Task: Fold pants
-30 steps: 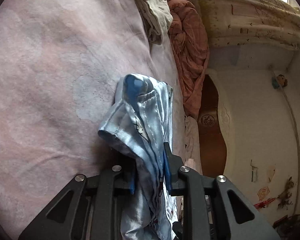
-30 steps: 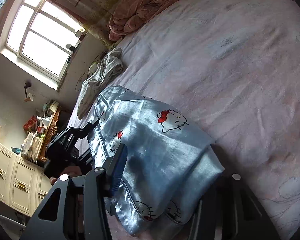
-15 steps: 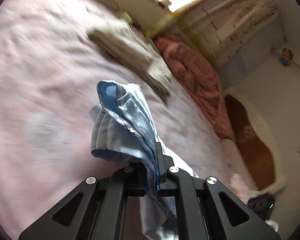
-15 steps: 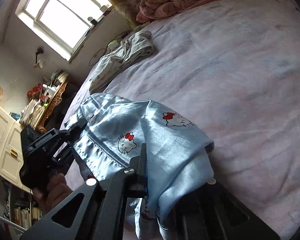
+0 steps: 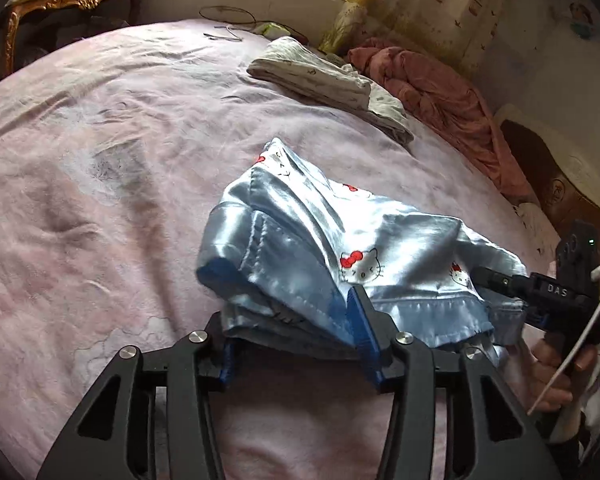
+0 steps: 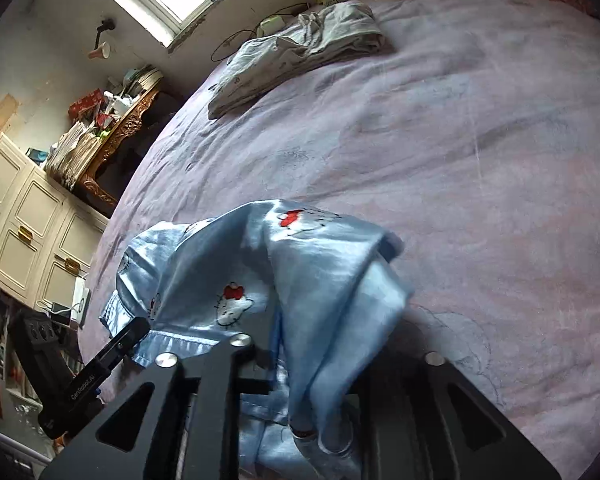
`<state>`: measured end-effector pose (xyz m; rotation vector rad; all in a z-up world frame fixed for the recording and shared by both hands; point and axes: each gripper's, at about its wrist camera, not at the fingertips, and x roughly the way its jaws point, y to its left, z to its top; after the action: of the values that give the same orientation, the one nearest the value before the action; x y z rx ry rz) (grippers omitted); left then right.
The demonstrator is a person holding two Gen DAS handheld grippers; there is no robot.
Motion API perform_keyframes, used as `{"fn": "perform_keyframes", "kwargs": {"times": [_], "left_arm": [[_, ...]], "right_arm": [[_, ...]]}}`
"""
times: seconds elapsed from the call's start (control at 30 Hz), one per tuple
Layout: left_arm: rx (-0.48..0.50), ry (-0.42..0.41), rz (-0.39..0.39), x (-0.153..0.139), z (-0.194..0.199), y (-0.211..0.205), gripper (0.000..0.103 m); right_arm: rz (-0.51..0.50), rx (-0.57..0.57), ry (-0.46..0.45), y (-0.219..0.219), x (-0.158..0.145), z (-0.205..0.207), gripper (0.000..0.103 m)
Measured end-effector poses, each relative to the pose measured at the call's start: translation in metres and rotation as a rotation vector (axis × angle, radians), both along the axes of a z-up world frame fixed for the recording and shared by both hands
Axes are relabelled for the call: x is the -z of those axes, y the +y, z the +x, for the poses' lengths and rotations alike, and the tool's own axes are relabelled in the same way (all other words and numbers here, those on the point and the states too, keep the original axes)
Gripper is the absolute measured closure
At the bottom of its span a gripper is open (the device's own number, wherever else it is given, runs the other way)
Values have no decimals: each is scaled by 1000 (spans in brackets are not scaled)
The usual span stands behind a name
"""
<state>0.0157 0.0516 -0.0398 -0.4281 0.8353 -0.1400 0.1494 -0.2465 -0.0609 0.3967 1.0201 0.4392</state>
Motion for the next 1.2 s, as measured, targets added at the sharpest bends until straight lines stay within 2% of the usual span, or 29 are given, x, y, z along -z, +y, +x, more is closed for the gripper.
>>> {"fn": "perform_keyframes", "kwargs": {"times": [0.1, 0.17, 0.23, 0.27, 0.33, 0.37, 0.4, 0.5, 0.6, 0.63, 0.7, 0.73, 0.9, 0.93, 0.97, 1.0, 1.07, 1.1, 1.17, 1.2], "left_arm": [[33, 22, -111, -5, 3, 26, 38], [23, 38, -152, -10, 8, 48, 35], [62, 62, -198, -11, 20, 65, 30], [96, 96, -238, -9, 30, 72, 30], [172, 179, -371, 1, 55, 82, 30], [213, 226, -416, 6, 69, 81, 30], [232, 260, -426, 9, 80, 81, 30], [290, 269, -383, 2, 98, 71, 31], [404, 257, -438, -3, 111, 53, 45], [427, 264, -415, -3, 115, 45, 49], [442, 304, -310, 3, 124, 30, 55], [443, 308, -306, 6, 126, 26, 56], [444, 301, -460, 13, 135, 37, 56], [451, 308, -452, 14, 135, 36, 63], [438, 325, -408, 13, 135, 37, 74], [440, 335, -380, 11, 134, 37, 94], [489, 283, -370, 1, 127, 36, 96], [503, 265, -337, -4, 123, 33, 95], [521, 268, -267, -8, 124, 23, 88], [518, 275, -273, -6, 125, 22, 71]], "right_arm": [[39, 0, 14, -10, 2, 4, 61], [44, -15, 19, -11, 2, 5, 61], [44, -27, 20, -10, 3, 5, 61], [40, -33, 20, -10, 3, 5, 61], [33, -39, 18, -9, 4, 5, 61], [34, -37, 18, -9, 4, 5, 60], [37, -31, 17, -9, 4, 5, 60], [42, -2, 8, -9, 3, 3, 60], [14, -20, -11, -5, 3, 1, 60], [12, -22, -11, -5, 3, 1, 60], [15, -21, -10, -4, 3, 2, 60], [16, -22, -10, -5, 3, 2, 60], [26, -31, -17, -6, 4, 1, 60], [28, -32, -19, -6, 4, 1, 60], [28, -33, -22, -6, 4, 1, 60], [28, -37, -29, -6, 4, 0, 60], [63, -71, -44, -5, 4, -5, 60], [76, -101, -46, -4, 4, -8, 60], [65, -145, -58, 0, 4, -14, 60], [58, -153, -62, 1, 5, -14, 60]]}}
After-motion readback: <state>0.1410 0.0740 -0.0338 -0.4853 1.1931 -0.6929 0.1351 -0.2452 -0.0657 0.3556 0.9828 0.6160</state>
